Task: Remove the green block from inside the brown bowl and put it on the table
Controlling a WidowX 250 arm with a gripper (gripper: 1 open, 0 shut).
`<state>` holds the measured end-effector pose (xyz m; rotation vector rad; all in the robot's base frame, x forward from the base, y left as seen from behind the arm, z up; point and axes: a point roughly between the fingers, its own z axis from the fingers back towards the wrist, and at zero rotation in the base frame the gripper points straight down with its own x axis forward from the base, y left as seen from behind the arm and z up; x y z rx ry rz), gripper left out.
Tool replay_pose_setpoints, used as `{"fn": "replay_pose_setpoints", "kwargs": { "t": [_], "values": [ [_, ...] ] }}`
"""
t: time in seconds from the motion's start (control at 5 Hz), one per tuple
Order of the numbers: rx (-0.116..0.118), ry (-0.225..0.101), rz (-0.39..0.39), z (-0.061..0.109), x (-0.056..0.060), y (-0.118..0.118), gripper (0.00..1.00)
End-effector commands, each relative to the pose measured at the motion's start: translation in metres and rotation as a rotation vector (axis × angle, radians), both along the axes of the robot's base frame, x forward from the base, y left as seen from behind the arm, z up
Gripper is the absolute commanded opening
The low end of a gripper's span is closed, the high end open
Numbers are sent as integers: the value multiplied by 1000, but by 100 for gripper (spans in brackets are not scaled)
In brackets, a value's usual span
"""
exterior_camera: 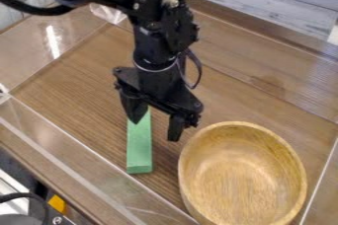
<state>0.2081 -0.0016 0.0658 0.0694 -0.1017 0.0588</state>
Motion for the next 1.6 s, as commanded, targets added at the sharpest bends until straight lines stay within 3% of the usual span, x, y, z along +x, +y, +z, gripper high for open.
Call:
{"fn": "replay_pose_setpoints", "kwargs": {
  "t": [0.0, 0.2, 0.6, 1.0, 1.4],
  "values": [
    [-9, -38, -6, 10, 3, 1, 100],
    [-13, -42, -17, 11, 2, 4, 100],
    [-16, -54, 112, 2, 12, 6, 100],
    [-24, -67, 73, 13, 7, 21, 100],
    [-28, -90, 109, 35, 26, 38, 100]
  ]
}}
